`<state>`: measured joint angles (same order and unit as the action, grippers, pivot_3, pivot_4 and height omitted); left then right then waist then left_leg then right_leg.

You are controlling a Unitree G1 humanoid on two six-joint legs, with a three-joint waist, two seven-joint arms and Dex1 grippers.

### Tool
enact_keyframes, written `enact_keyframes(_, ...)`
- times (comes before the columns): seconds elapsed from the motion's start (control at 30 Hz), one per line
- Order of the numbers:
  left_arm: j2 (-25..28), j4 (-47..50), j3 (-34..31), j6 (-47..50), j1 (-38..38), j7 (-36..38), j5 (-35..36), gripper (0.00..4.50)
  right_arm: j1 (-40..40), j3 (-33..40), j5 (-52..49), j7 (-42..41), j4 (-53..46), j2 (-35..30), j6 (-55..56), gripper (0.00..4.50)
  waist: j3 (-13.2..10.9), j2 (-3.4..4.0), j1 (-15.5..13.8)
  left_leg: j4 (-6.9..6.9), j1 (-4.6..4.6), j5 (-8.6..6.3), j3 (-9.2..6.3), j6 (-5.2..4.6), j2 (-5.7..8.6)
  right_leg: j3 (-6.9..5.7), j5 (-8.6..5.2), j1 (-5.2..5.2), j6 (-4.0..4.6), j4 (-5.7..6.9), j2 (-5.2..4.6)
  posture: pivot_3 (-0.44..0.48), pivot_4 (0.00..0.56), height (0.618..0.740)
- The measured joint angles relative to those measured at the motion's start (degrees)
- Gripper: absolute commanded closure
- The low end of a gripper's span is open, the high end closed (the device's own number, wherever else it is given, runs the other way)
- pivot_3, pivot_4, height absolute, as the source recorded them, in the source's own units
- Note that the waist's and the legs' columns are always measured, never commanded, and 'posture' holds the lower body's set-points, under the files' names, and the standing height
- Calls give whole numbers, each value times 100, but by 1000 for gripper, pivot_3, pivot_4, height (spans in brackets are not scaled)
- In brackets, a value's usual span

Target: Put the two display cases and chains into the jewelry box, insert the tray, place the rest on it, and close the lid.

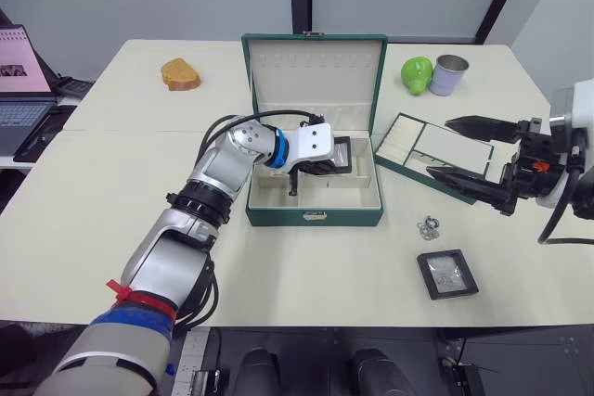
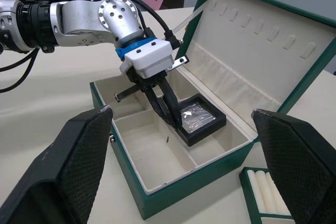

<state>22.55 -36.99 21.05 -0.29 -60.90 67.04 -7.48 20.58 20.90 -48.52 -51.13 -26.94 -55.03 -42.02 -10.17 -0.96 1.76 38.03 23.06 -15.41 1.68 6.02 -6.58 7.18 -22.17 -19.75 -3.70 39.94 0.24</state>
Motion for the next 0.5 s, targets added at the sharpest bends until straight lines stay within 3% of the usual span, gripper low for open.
enact_keyframes(0.07, -4, 1, -1, 34, 18, 5, 4, 4488, -34, 2, -2, 1, -6, -1, 0, 0, 0, 0, 0, 0, 0, 0, 0, 0, 0, -1, 0, 0, 0, 0, 0, 0, 150, 740)
enact_keyframes(0.5, -62, 117, -133, 313, 22, 78, 219, 678, -65, 32, -57, -14, -9, -71, 0, 0, 0, 0, -1, -1, 0, 0, -1, 0, 0, -1, 0, 1, 0, 0, 0, 0, 150, 740)
